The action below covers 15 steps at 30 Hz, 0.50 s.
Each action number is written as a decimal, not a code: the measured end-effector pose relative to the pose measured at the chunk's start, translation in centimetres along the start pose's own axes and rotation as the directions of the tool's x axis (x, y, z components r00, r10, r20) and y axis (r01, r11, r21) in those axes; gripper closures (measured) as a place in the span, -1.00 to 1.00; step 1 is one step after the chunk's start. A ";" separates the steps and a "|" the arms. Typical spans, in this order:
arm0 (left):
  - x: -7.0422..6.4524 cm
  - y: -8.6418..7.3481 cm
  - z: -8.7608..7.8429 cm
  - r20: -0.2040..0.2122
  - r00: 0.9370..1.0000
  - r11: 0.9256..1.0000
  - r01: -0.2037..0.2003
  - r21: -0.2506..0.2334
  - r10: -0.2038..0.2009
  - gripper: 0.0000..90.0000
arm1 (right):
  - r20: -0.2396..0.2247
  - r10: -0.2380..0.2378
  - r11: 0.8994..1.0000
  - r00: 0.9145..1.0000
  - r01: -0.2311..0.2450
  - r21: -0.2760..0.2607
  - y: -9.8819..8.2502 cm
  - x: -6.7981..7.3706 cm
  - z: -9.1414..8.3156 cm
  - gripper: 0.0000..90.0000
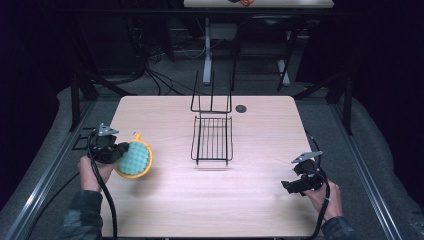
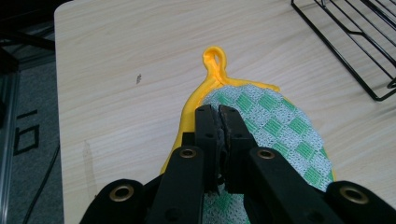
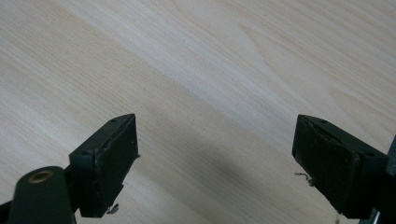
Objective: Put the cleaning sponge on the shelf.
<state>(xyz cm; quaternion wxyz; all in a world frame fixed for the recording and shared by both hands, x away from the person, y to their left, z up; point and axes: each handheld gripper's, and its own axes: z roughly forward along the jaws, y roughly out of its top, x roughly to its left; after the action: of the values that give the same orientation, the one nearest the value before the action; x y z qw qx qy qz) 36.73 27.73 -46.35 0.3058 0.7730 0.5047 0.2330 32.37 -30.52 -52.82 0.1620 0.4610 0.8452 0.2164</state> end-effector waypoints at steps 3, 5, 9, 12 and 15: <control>-0.4 0.3 -0.1 0.009 1.000 1.000 -0.012 -0.004 0.012 0.94 | 0.002 0.000 1.000 1.000 0.000 -0.001 0.0 0.0 0.0 -0.69; -0.7 0.5 -0.1 0.012 1.000 1.000 -0.018 -0.008 0.018 0.94 | -0.001 0.002 1.000 1.000 -0.002 -0.002 0.0 0.0 0.0 -0.69; -1.5 0.9 -0.1 0.026 0.999 0.999 -0.044 -0.015 0.045 0.94 | 0.002 -0.001 1.000 1.000 0.001 -0.003 0.0 0.0 0.0 -0.69; -1.7 1.1 -0.2 0.031 0.998 0.999 -0.050 -0.021 0.050 0.94 | 0.007 -0.002 1.000 1.000 0.002 0.000 0.0 0.0 0.0 -0.69; -2.2 1.4 -0.2 0.042 0.997 0.998 -0.056 -0.029 0.057 0.94 | 0.008 -0.003 1.000 1.000 0.003 0.000 0.0 0.0 0.0 -0.69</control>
<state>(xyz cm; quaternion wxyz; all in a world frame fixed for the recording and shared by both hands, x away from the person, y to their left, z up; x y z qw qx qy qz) 36.61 25.36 -45.35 0.3207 0.7875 0.4725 0.2319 32.38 -30.56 -52.83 0.1654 0.4606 0.8453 0.2142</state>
